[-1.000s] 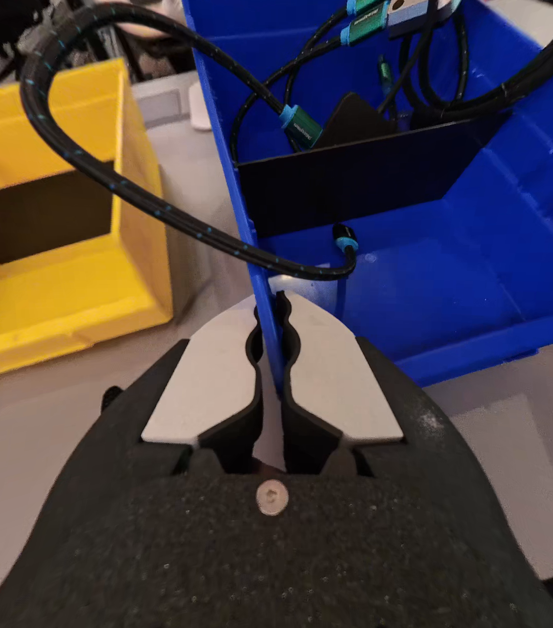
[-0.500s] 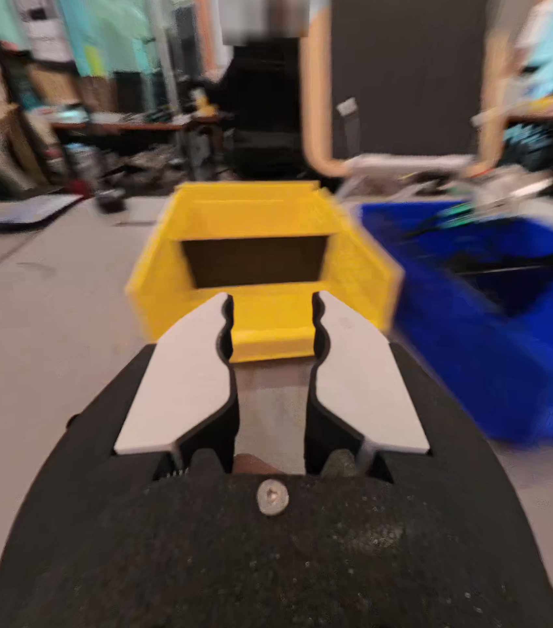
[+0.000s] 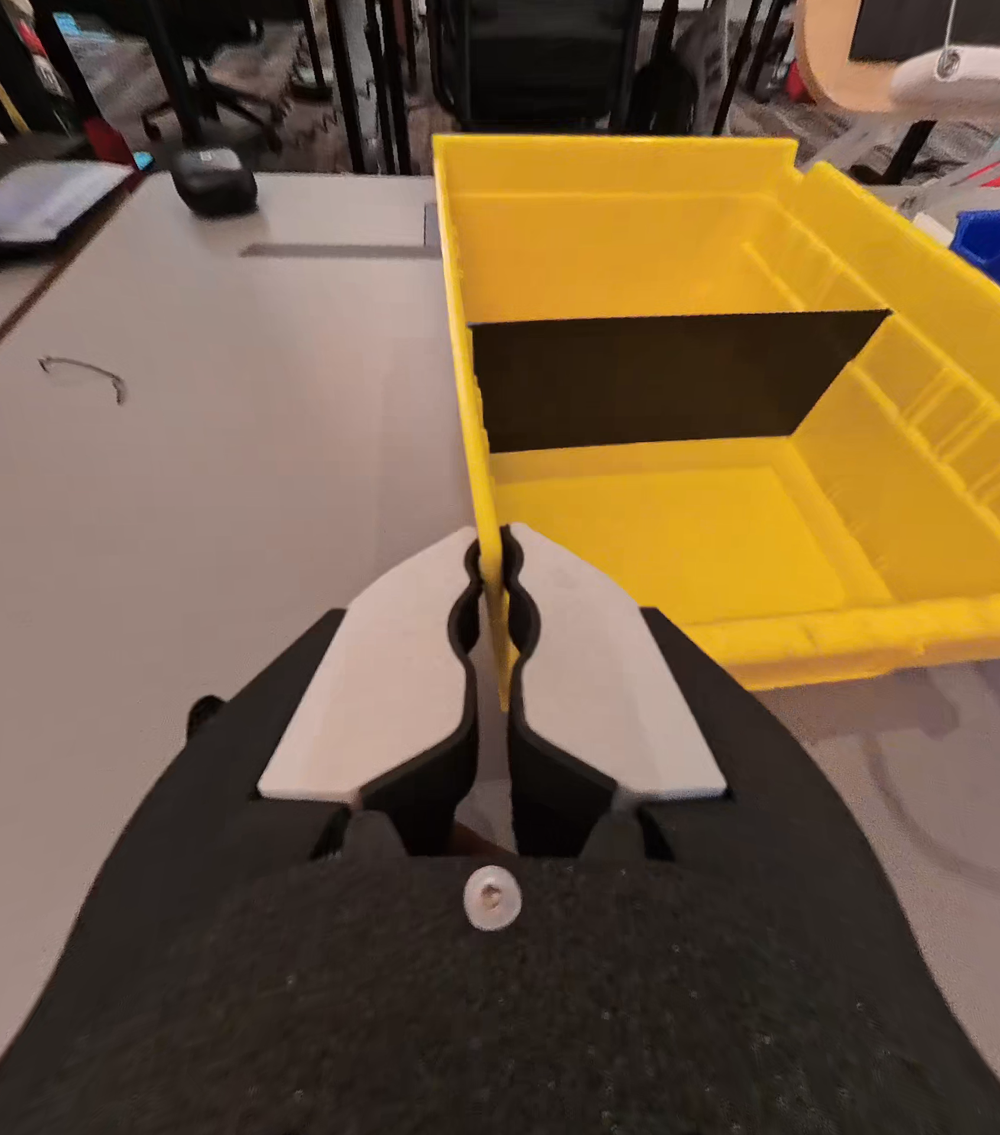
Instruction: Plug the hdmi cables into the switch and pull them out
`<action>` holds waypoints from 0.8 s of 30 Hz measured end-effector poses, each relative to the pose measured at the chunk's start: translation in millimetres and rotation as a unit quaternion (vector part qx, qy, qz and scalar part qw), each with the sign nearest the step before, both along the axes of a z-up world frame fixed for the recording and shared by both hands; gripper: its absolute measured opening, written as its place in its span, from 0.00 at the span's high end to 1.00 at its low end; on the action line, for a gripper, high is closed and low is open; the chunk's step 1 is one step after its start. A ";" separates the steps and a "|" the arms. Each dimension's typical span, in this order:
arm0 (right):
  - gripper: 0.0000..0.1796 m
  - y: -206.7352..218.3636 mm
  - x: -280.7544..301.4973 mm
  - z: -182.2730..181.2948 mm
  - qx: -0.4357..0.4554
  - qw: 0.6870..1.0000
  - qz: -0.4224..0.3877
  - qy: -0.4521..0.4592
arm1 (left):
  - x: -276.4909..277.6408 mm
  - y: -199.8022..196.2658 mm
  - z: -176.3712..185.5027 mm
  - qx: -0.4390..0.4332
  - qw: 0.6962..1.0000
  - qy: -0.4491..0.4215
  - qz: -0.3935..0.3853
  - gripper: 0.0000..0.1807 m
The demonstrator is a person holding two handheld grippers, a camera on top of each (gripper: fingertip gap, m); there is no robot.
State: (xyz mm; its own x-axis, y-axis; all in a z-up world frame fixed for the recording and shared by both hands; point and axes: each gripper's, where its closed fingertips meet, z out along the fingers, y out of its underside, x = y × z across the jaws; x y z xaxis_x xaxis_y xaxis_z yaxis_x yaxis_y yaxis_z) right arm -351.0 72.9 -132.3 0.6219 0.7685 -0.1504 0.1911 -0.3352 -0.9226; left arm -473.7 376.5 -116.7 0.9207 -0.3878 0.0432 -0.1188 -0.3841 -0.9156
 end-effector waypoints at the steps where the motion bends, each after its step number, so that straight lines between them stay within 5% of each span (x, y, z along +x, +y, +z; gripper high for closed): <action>1: 0.81 2.0 -5.6 -0.5 -0.002 1.000 -0.003 0.001 | -1.8 -9.8 -0.4 -0.014 1.000 -0.003 0.004 0.98; 12: 0.78 94.9 47.5 34.0 0.090 0.962 -0.256 -0.023 | -34.9 -181.2 -1.7 -0.054 0.994 0.030 0.094 0.98; 15: 0.78 100.1 42.7 18.9 0.069 0.964 -0.253 -0.040 | -28.3 -222.4 -1.5 -0.039 0.992 0.067 0.098 0.97; 17: 0.96 98.6 45.1 7.0 0.045 0.961 -0.265 -0.059 | -20.9 -244.1 -0.7 -0.030 0.991 0.087 0.097 0.97; 24: 0.98 83.1 43.2 40.4 0.081 0.966 -0.240 -0.046 | -15.6 -286.2 41.1 0.063 0.980 0.119 0.146 0.97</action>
